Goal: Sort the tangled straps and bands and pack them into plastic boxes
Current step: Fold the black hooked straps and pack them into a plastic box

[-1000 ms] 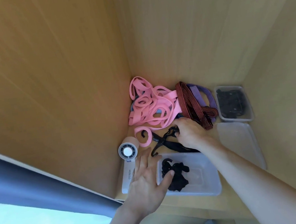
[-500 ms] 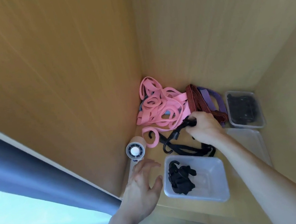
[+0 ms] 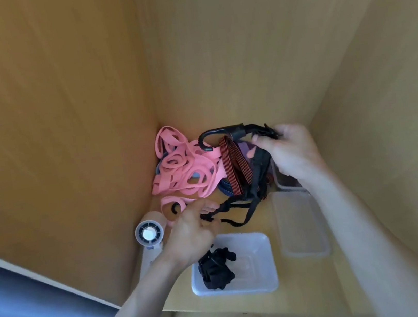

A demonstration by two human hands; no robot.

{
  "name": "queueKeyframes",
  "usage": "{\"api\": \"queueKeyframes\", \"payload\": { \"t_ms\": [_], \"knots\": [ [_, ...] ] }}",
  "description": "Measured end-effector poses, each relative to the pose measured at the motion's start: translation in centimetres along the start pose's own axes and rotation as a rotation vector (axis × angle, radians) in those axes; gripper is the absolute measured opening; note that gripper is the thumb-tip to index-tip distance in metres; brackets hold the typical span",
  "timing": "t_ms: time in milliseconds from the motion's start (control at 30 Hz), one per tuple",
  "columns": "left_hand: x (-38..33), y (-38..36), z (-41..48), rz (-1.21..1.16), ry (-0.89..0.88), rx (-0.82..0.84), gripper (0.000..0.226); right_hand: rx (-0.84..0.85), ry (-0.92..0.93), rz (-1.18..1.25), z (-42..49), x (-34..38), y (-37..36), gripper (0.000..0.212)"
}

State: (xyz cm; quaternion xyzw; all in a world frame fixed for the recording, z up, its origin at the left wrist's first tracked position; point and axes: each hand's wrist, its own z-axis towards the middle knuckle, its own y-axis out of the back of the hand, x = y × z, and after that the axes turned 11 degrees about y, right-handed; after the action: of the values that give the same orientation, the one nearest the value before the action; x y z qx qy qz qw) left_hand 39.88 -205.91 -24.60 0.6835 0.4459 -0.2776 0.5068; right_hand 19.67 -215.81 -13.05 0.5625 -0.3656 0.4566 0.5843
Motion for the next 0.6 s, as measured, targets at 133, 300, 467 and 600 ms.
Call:
{"api": "queueKeyframes", "payload": {
  "t_ms": [133, 300, 467, 600],
  "knots": [
    [-2.5, -1.2, 1.4, 0.097, -0.1, -0.007, 0.073, -0.09, 0.06, 0.08, -0.2, 2.1, 1.0, 0.009],
    [-8.4, -2.5, 3.3, 0.096, -0.309, 0.014, 0.08, -0.092, 0.086, 0.267, -0.2, 4.6, 1.6, 0.007],
    [-11.4, -3.2, 4.9, -0.078, -0.327, 0.136, 0.031, -0.119, 0.105, 0.447, -0.1, 6.0, 3.0, 0.012],
    [-11.7, -2.1, 5.3, -0.143, -0.27, 0.189, 0.022, -0.243, 0.112, 0.527, 0.0, 5.8, 5.3, 0.014]
  ]
}}
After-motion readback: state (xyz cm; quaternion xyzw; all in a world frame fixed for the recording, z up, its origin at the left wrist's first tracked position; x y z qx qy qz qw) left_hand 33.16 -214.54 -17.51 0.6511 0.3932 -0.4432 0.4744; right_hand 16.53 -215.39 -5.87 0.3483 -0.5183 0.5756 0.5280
